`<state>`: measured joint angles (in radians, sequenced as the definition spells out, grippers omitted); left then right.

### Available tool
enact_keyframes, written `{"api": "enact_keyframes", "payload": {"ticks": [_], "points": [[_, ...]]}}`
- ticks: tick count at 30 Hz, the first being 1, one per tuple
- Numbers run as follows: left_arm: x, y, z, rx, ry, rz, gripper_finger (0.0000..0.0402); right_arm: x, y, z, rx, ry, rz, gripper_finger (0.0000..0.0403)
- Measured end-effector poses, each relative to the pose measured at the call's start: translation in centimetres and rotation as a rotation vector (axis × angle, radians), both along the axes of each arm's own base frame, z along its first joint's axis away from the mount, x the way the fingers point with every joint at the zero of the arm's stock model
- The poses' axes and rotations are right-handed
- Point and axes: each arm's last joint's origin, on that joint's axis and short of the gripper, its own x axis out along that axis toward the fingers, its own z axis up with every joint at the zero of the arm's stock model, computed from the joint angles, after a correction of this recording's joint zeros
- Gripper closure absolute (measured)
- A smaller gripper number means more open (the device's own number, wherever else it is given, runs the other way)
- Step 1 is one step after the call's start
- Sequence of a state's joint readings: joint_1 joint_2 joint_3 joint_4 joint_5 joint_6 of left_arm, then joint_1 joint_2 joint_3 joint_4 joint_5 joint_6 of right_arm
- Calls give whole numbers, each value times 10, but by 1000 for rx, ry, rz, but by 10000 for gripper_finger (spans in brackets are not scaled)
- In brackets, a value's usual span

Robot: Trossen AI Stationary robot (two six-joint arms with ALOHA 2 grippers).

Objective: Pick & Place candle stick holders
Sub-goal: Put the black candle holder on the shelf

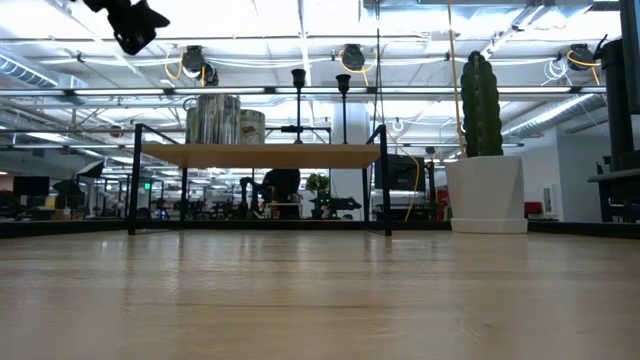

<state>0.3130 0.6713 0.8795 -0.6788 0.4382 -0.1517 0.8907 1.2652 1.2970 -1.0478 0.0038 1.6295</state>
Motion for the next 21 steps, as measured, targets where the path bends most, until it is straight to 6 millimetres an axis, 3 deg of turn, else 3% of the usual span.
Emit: {"api": "enact_keyframes", "payload": {"ticks": [10, 15, 21], "points": [[-16, -6, -2, 18, -60, -26, 197, 51, -60, 37, -114, -230, 76, 398], [-26, -9, -9, 17, -151, -32, 197, 60, -105, 63, -209, -257, 30, 398], [-25, -9, -22, -36, -124, -23, 197, 69, -156, 96, -304, -365, -53, 398]]}}
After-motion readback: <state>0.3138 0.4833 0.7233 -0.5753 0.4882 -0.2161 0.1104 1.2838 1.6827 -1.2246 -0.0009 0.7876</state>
